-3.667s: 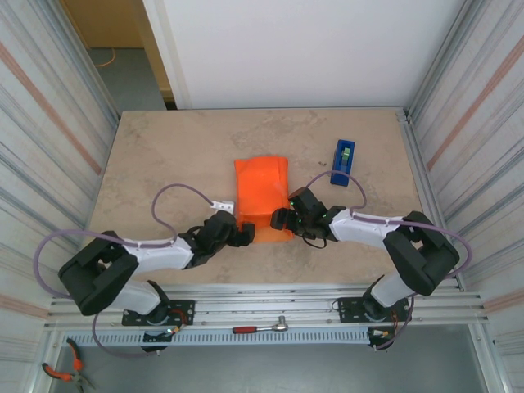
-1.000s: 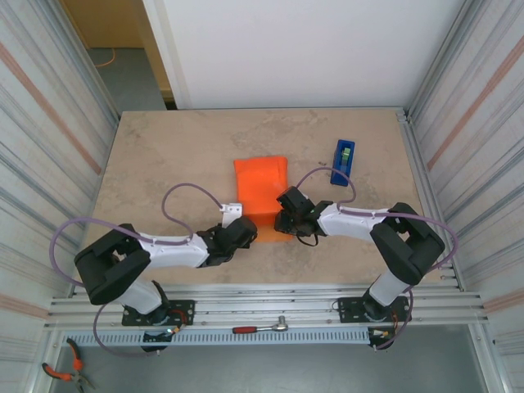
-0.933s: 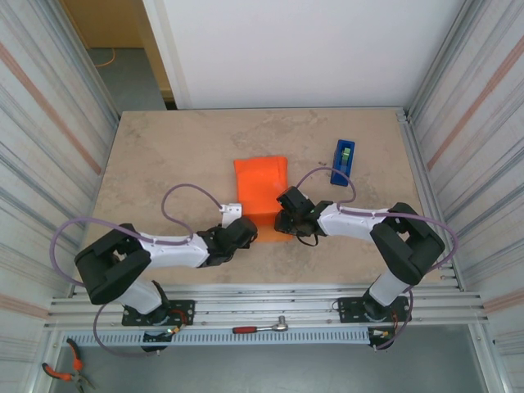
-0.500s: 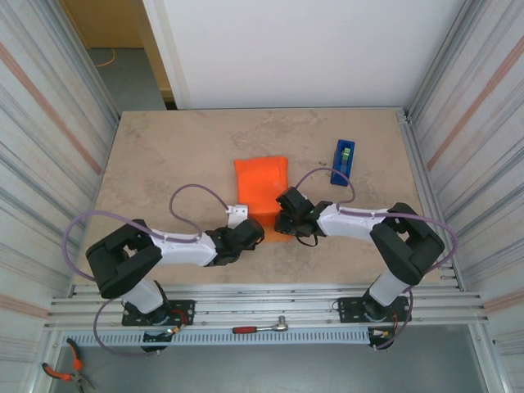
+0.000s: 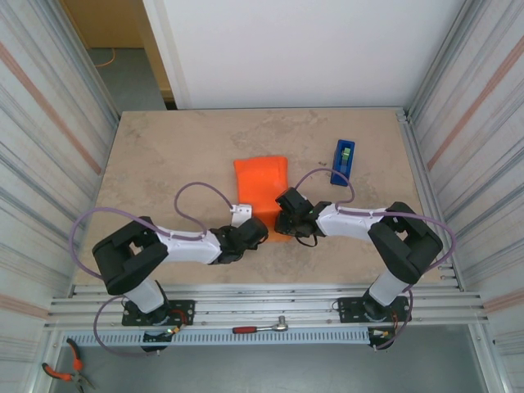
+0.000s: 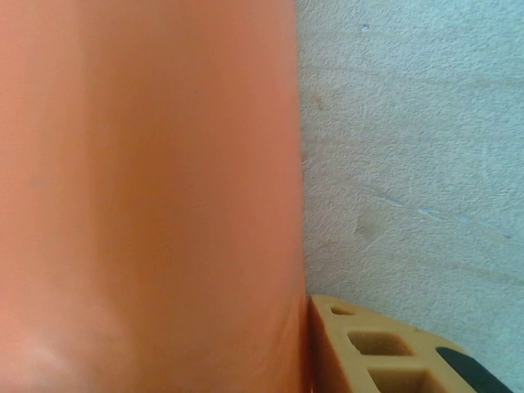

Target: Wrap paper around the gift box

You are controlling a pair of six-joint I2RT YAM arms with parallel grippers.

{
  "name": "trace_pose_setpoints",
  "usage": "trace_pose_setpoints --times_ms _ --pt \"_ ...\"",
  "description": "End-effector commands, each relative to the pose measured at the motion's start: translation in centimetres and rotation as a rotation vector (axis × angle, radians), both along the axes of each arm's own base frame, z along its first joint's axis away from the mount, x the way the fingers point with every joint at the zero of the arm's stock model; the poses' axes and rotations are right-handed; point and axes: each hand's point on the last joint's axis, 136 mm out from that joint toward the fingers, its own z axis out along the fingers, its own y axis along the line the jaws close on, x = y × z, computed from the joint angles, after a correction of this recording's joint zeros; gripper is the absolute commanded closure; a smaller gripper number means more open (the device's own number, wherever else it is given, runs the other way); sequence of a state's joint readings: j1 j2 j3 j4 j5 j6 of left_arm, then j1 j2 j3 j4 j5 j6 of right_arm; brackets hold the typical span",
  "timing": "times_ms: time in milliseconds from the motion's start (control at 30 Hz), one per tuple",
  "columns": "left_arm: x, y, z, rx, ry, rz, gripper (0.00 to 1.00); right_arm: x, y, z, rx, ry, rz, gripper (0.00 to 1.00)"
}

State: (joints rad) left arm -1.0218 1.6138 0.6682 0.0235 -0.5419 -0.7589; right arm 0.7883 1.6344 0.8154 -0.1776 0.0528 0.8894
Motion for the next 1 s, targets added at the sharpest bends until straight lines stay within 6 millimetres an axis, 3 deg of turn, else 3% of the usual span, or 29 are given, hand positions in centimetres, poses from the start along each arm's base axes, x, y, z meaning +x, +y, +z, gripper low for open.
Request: trace_pose_setpoints --times_ms 0,133,333,633,867,967 --pt "-0.2 0.9 0.7 0.027 -0.015 0.019 0.47 -0.2 0.0 -0.2 -0.008 0.009 -0.014 0.65" --pt "-0.5 2.1 2.8 -0.015 -0.063 0.031 0.29 -0.3 -0.1 0.2 -0.005 0.004 -0.014 0.65" --pt "0.3 2.2 4.3 -0.041 -0.092 0.02 0.24 -0.4 -0.2 0.6 0.003 -0.002 -0.014 0.64" --pt "1.7 1.6 2.5 0.042 -0.09 0.036 0.24 -0.6 -0.2 1.5 0.015 -0.005 -0.005 0.59" --pt "1.9 1.7 1.2 0.079 -0.075 0.039 0.24 -0.9 -0.9 3.5 0.039 -0.034 -0.008 0.35" --pt "1.8 1.7 1.0 0.076 -0.074 0.037 0.24 -0.3 -0.9 3.6 0.039 -0.036 -0.015 0.31"
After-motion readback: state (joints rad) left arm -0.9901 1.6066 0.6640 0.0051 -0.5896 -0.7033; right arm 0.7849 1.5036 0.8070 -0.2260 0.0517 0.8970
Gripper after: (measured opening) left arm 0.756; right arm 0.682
